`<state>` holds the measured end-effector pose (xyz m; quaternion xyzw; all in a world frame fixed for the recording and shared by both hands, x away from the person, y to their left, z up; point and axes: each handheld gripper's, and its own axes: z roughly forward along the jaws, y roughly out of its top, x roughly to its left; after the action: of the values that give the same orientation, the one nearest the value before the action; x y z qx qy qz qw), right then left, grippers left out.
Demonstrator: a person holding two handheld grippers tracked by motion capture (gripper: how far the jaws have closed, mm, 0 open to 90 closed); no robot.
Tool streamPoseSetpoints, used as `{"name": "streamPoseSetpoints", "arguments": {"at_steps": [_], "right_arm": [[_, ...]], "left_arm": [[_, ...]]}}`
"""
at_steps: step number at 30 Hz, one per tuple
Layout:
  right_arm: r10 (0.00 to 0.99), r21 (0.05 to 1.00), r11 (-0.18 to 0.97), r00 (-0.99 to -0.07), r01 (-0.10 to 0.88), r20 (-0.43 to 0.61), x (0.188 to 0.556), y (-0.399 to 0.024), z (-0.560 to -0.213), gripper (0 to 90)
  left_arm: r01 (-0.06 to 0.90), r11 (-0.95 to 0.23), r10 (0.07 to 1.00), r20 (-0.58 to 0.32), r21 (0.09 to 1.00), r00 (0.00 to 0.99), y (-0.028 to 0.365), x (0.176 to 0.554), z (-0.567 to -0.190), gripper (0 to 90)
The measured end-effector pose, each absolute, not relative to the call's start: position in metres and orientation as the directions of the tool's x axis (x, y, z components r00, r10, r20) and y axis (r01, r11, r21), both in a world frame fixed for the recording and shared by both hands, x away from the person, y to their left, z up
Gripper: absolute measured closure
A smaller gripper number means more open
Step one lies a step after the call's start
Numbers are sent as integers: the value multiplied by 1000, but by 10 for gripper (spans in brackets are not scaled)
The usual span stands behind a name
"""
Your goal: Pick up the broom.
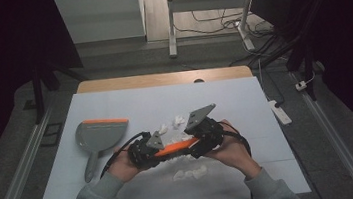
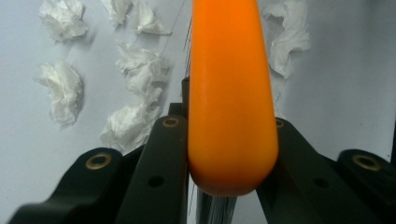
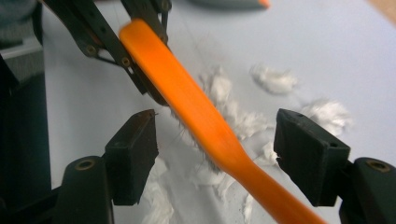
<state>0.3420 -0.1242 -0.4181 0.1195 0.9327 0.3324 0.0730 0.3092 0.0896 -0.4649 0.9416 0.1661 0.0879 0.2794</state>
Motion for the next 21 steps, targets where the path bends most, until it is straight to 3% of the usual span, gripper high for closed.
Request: {"name": "streamPoseSetpoints", "arguments": {"at_steps": [6, 13, 21], "right_arm": [[238, 555, 815, -969, 164, -63, 345, -116, -432, 346], [166, 480, 872, -981, 97, -103, 344, -113, -443, 568], [87, 457, 889, -989, 24, -119, 338, -112, -447, 653]], "left_arm": [[247, -793, 345, 77, 557, 936, 88, 307, -461, 800], [230, -803, 312, 60, 550, 948, 86, 306, -463, 800], [204, -808, 283, 60, 553, 957, 89, 307, -464, 794]]}}
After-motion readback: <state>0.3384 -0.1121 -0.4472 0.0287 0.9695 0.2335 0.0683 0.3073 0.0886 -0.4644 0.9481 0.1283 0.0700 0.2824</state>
